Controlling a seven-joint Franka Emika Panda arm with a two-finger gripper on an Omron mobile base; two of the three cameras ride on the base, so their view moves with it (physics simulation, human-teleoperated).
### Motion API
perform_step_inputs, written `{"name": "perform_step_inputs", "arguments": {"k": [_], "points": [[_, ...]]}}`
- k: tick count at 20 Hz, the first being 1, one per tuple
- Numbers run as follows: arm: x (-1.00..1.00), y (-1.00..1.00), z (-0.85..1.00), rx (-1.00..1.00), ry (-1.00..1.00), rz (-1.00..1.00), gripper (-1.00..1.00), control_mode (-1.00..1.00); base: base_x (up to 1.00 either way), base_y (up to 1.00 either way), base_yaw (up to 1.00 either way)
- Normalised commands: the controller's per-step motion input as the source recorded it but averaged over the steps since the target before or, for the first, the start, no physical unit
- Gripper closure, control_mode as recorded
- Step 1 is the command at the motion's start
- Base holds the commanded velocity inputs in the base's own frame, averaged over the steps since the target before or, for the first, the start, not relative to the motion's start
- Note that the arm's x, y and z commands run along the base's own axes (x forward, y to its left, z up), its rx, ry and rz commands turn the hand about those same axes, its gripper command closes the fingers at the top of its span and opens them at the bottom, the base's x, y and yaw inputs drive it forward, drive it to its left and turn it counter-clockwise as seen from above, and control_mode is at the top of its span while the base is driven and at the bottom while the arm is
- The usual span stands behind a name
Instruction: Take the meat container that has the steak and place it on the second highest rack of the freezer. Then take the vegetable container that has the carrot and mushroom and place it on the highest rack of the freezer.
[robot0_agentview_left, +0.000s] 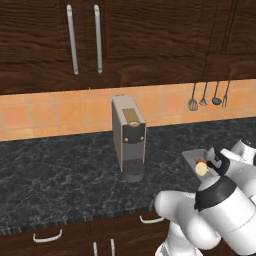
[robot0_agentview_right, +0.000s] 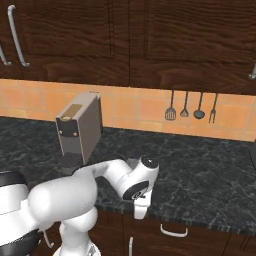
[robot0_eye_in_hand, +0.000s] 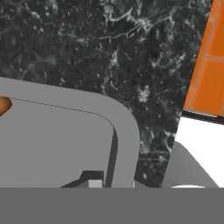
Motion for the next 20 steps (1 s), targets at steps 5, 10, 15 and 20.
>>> {"name": "perform_step_inputs", "arguments": {"k": [5, 10, 15, 20], "points": [[-0.02, 0.05, 0.02, 0.00, 0.01, 0.00, 1.00, -1.00, 0.00, 0.00, 0.00], [-0.44, 0.00, 0.39, 0.00, -0.12, 0.00, 1.00, -1.00, 0.00, 0.00, 0.00], [-0.40, 0.10, 0.86, 0.00, -0.18, 0.00, 1.00, -1.00, 0.00, 0.00, 0.00], [-0.51, 0.51, 0.68, 0.00, -0.03, -0.05, 1.00, -1.00, 0.00, 0.00, 0.00]]}}
